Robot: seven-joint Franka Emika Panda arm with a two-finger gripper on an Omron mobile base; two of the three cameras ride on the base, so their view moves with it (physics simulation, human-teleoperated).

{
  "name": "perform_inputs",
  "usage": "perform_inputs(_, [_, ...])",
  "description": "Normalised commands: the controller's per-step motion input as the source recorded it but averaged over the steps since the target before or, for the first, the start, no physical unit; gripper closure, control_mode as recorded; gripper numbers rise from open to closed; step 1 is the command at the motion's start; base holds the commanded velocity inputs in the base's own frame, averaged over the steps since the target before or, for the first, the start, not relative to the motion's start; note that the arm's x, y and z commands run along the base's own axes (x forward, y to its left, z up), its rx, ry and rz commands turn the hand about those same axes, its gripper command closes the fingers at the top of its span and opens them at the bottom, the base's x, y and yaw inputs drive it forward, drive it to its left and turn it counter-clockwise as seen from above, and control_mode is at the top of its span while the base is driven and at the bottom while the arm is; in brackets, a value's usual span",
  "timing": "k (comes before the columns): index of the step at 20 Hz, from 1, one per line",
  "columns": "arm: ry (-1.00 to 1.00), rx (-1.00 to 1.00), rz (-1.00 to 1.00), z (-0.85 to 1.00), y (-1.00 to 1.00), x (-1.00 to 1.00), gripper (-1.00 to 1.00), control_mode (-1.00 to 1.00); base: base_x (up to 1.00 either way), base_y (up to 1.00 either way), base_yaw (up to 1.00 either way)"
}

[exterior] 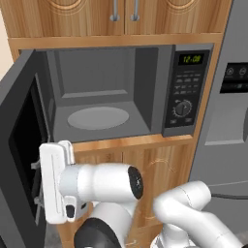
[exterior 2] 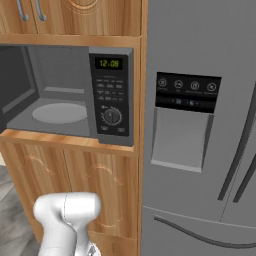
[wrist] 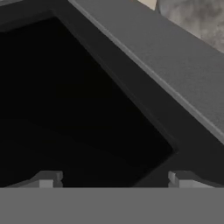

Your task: Place the sponge inside the microwave to prepare for sanitizing.

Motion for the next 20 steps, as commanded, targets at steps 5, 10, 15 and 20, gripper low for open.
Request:
perform_inputs(5, [0.02,-0.07,-0.03,0.0,-0.39,0.03,-1.0,-1.0,0.0,0.0,0.0])
perform_inputs(10, [0.01,-0.04,0.0,0.0,-0.79,0.15,-1.0,-1.0,0.0,0.0,0.0])
perform_inputs(15, [-0.03,-0.1,0.0,0.0,-0.57,0.33,-1.0,-1.0,0.0,0.0,0.0])
perform_inputs(20, [-0.09,-0.27,0.05,0.0,-0.29,0.21,-1.0,-1.0,0.0,0.0,0.0])
